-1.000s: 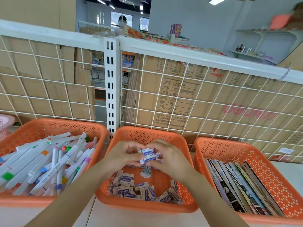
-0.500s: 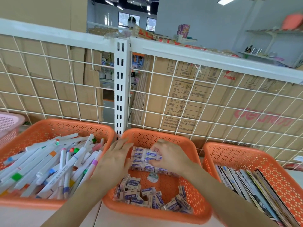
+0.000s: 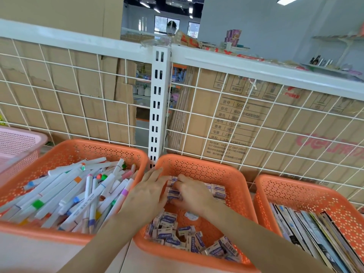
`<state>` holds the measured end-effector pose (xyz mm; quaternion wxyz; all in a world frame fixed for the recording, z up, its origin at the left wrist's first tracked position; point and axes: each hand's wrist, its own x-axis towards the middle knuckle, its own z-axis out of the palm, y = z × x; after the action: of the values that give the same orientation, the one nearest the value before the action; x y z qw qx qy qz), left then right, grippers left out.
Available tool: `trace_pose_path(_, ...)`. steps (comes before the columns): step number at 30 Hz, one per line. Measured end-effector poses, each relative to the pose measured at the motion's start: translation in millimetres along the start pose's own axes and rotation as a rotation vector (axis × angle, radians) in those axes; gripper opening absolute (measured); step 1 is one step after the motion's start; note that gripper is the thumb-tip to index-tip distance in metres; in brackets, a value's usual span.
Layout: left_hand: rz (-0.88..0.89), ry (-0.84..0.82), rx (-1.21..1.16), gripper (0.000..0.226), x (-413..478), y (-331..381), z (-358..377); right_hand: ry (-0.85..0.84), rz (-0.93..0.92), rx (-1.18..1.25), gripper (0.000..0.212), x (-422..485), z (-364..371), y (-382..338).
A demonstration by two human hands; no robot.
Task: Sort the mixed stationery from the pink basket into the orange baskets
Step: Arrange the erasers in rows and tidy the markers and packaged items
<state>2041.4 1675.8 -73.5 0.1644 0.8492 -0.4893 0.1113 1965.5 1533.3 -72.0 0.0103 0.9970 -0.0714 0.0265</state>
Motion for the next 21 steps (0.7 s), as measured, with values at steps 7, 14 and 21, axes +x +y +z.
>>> trace_pose_path(7,-0.043,0.019,-0.090,0.041,-3.1,1.7,-3.2,0.074,-0.014,0.072,0.038,-2.3,-3.1,-0.1)
trace_pose_path(14,-0.025,0.086,-0.219,0.042,-1.1,3.6,-4.9,-0.161,-0.242,0.262,0.019,-9.1,-5.0,-15.2)
trace_pose_path(21,-0.017,0.092,-0.210,0.040,-1.4,3.0,-4.4,-0.164,-0.174,0.320,0.016,-11.5,-17.3,-7.4)
